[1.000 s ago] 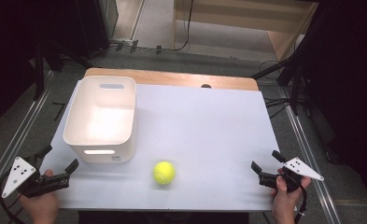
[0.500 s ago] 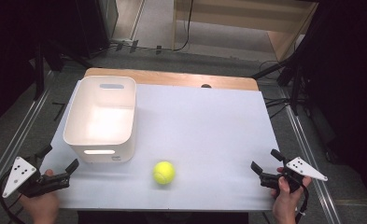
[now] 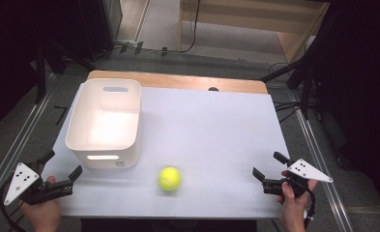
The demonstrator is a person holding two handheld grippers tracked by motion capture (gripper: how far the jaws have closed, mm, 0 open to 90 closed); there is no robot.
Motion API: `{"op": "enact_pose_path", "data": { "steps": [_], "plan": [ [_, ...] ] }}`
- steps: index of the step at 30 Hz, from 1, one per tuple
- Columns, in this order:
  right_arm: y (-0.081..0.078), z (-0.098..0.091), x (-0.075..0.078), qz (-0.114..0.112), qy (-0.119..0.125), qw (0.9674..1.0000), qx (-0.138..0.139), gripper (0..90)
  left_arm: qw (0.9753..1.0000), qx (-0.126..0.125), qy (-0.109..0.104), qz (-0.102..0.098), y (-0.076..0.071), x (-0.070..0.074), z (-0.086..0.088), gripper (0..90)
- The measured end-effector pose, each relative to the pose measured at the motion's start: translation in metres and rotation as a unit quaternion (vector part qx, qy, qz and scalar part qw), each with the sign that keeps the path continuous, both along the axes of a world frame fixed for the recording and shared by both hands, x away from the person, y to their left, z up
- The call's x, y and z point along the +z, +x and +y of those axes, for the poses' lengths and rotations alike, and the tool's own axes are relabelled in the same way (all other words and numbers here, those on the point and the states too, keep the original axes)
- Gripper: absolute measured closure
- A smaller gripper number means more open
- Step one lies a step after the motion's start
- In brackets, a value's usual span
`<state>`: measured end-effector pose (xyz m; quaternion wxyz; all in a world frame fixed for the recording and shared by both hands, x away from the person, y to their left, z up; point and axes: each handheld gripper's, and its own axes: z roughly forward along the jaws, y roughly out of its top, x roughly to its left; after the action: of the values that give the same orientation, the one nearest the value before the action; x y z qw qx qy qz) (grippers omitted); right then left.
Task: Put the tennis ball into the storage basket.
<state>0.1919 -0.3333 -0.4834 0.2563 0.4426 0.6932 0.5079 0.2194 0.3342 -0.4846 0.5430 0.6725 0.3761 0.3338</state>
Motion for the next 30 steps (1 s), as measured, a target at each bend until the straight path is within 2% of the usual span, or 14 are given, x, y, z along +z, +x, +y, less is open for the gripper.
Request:
{"op": "enact_pose_path", "data": {
  "steps": [2,3,11,15,18,30],
  "plan": [
    [0.0,0.002,0.001,0.005,-0.001,1.0,0.002,0.0,1.0,0.0,0.0,0.0,0.0,0.0,0.0,0.0],
    [0.003,0.006,0.004,0.003,-0.011,0.9999,0.01,0.0,1.0,0.0,0.0,0.0,0.0,0.0,0.0,0.0],
    [0.012,0.024,0.011,0.02,-0.036,0.9983,0.042,0.0,1.0,0.0,0.004,0.001,0.0,0.0,0.0,0.0],
    [0.015,0.03,0.013,0.024,-0.038,0.9976,0.053,0.0,1.0,0.001,0.005,0.0,-0.001,0.0,0.0,0.0],
    [0.02,0.039,0.016,0.029,-0.047,0.9961,0.069,0.0,1.0,0.0,0.005,0.001,-0.001,0.0,-0.001,0.0],
    [0.032,0.062,0.024,0.039,-0.065,0.9919,0.102,0.0,1.0,-0.001,0.004,0.001,-0.001,0.0,0.0,0.0]
  ]
}}
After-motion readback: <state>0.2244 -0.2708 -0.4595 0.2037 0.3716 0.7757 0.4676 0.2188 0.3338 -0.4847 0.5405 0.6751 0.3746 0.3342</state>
